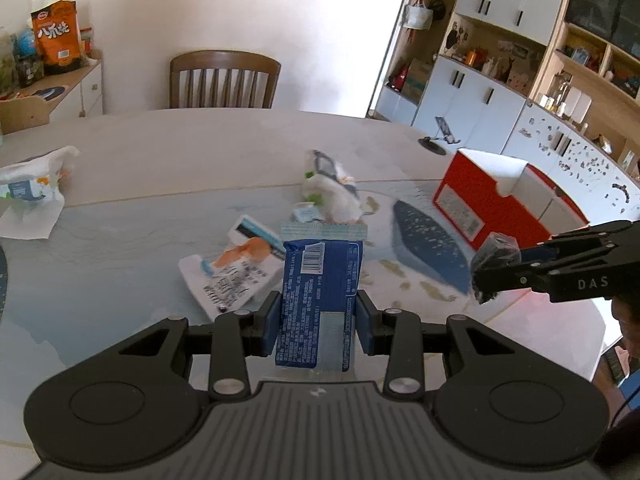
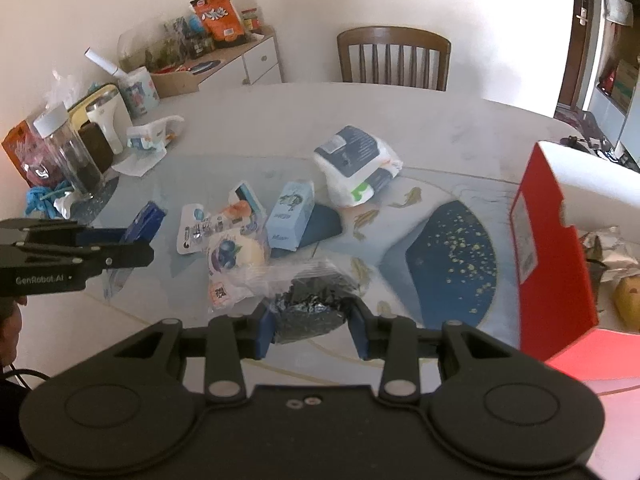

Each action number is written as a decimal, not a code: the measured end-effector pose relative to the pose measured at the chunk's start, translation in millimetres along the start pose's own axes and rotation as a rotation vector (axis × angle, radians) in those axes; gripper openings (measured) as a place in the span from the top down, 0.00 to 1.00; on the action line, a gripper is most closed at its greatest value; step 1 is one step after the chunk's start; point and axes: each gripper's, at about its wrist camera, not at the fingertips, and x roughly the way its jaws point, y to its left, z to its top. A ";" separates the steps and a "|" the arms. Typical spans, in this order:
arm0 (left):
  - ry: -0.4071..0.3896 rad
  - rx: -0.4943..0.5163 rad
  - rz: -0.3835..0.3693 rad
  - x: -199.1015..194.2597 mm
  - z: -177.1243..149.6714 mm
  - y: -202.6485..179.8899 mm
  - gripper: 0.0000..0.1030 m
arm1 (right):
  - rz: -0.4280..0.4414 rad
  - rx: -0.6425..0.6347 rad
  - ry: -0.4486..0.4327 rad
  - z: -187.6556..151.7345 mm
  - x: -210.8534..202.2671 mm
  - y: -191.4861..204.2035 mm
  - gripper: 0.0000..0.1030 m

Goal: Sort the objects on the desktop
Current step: 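Carry the dark mesh bag and blue snack bar over the red box with both tools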

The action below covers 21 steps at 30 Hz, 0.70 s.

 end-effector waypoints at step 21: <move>-0.028 0.051 -0.031 9.8 30.2 -73.3 0.65 | -0.019 0.057 -0.087 12.4 -53.2 -74.1 0.64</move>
